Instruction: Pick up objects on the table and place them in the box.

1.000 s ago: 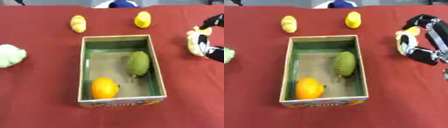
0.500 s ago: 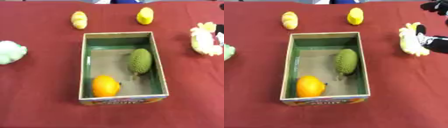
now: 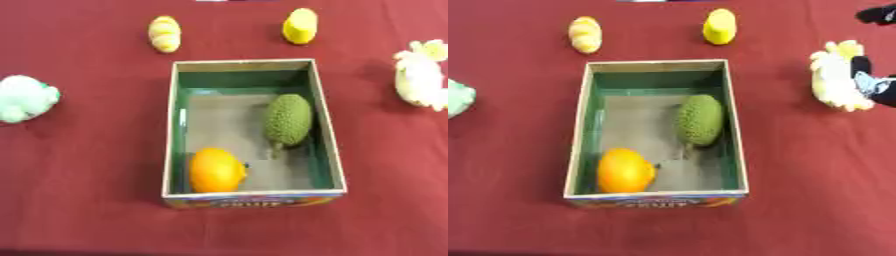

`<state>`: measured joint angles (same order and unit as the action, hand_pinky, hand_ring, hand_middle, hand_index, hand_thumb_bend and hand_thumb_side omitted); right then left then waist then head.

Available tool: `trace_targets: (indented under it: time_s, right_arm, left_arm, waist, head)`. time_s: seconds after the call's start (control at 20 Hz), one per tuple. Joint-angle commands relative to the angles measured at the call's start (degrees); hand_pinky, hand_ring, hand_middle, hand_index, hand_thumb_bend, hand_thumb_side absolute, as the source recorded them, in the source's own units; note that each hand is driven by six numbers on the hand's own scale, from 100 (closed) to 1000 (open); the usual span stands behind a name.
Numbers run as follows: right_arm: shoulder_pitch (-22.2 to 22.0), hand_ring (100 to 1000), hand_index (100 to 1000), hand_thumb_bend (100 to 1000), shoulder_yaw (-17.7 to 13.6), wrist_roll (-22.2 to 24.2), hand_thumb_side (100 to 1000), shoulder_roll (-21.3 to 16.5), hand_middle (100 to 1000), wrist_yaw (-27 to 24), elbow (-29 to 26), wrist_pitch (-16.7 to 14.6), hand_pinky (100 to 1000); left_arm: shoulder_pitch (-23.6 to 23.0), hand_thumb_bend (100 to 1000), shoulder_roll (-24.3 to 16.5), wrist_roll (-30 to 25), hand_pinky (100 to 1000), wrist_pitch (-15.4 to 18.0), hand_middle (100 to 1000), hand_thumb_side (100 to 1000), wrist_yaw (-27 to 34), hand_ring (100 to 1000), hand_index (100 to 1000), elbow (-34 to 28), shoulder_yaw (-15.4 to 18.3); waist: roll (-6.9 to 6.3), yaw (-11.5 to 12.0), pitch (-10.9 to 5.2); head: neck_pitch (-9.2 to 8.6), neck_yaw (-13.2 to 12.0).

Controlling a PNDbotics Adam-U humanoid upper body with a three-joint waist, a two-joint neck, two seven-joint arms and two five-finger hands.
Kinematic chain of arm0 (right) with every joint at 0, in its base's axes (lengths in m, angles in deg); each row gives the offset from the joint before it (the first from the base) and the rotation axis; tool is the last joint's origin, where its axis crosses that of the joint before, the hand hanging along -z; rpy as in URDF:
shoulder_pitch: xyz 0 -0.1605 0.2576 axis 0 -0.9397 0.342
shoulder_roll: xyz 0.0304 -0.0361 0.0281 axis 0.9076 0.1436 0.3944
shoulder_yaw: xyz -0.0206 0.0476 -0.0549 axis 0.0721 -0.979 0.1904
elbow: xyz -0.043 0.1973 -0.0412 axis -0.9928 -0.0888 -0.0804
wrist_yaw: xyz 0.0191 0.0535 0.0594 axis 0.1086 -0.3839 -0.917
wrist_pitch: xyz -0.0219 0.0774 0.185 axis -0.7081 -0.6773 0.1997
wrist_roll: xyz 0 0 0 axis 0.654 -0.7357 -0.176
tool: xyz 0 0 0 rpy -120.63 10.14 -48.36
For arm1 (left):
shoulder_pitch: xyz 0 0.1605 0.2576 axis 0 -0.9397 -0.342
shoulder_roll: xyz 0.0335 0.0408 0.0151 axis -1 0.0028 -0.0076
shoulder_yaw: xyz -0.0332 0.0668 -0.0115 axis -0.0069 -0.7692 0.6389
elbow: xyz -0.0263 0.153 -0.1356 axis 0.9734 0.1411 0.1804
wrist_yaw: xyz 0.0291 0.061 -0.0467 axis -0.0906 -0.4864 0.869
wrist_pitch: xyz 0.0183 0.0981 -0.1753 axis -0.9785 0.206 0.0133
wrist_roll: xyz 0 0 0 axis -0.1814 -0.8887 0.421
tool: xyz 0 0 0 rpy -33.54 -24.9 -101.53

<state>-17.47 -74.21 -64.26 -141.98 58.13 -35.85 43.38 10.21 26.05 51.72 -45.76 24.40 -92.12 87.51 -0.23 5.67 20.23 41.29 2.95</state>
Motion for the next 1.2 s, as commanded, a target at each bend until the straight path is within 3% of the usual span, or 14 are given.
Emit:
trace_targets:
  time_s: [0.05,0.5,0.9,1.2]
  right_arm:
    - [0.5,915,931,100,-0.9,0.8,202,-2.5,861,1.2,-0.8,0.9,921]
    - [0.7,918,929,100,0.9,2.8,232,-2.8,860,2.8,-0.5,1.4,922]
    - [2.5,887,889,100,2.7,2.6,228,-4.7,821,2.4,2.0,2.1,887]
    - [5.9,934,913,100,3.9,12.0,298,-7.8,862,3.2,6.1,-1.1,907]
  left_arm:
    - [0.3,100,-1.7,0.0,780,-0.1,664,642,0.1,669,849,-0.9,0.6]
    - [0.5,100,-1.7,-0.3,780,0.0,665,642,0.2,669,849,-0.9,0.5]
    - [0.6,100,-1.7,-0.6,779,-0.2,666,640,0.2,669,848,-0.9,0.3]
    - [0.6,100,-1.9,-0.9,779,-0.2,667,640,0.4,669,848,-0.9,0.1]
  waist:
    - [-0.01,0.0,-0.80]
    - [-0.41,0.1,-0.80]
    - [-1.04,0.2,-0.90]
    - [-0.88,0.3,-0.98]
  head:
    - [-0.66,0.3]
    - [-2.62,5.5]
    - [-2.39,5.3]
    - [-1.42,4.7]
